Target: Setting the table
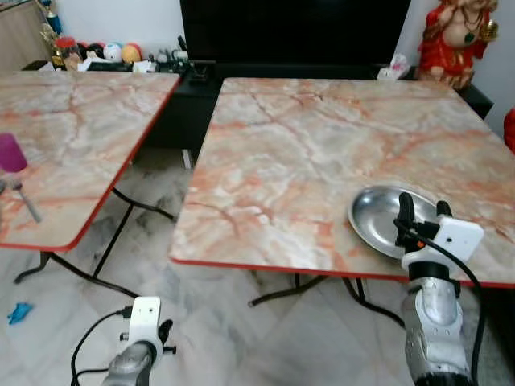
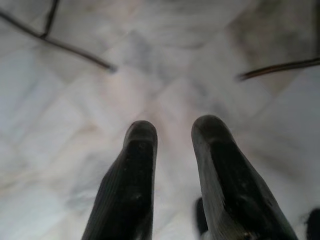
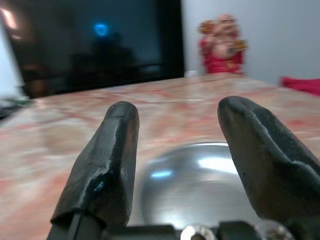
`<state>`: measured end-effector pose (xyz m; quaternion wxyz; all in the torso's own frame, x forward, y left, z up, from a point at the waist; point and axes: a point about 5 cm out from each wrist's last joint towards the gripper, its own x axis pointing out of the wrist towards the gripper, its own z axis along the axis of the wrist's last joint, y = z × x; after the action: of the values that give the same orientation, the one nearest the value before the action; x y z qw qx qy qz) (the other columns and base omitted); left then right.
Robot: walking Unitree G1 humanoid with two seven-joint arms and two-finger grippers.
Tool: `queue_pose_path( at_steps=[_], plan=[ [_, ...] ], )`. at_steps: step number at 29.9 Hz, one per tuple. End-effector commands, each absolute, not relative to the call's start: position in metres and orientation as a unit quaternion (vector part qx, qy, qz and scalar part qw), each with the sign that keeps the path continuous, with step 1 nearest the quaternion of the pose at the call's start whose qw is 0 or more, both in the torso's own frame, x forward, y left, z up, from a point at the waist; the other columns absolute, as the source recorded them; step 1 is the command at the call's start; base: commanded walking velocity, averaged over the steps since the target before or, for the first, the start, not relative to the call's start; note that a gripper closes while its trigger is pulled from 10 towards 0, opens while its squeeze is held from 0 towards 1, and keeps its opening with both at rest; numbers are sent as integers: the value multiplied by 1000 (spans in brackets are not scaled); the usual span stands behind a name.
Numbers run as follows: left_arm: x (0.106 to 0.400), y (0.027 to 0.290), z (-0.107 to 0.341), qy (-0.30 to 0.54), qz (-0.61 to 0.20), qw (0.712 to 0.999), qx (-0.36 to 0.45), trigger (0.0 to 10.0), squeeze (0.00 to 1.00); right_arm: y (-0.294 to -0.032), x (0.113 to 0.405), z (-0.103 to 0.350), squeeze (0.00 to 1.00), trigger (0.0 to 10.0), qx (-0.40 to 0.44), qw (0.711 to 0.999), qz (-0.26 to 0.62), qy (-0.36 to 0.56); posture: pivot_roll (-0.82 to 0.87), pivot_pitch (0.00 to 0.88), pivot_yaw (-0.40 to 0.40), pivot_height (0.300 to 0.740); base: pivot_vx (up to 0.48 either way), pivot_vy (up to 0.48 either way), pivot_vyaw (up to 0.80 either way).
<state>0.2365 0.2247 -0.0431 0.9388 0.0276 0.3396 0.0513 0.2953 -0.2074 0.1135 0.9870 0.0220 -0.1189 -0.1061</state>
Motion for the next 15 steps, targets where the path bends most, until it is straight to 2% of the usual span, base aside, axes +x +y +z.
queue_pose_path(
  at_steps=[1,15],
  plan=[
    [238,222,-43,339,51,939,23,10000,0,-211,297,114,0,10000,16,987,-109,-114,50,0,19,740,0,382,0],
    [237,223,-44,339,58,939,18,10000,0,-208,305,120,0,10000,17,988,-98,-121,53,0,8,740,0,385,0]
  ],
)
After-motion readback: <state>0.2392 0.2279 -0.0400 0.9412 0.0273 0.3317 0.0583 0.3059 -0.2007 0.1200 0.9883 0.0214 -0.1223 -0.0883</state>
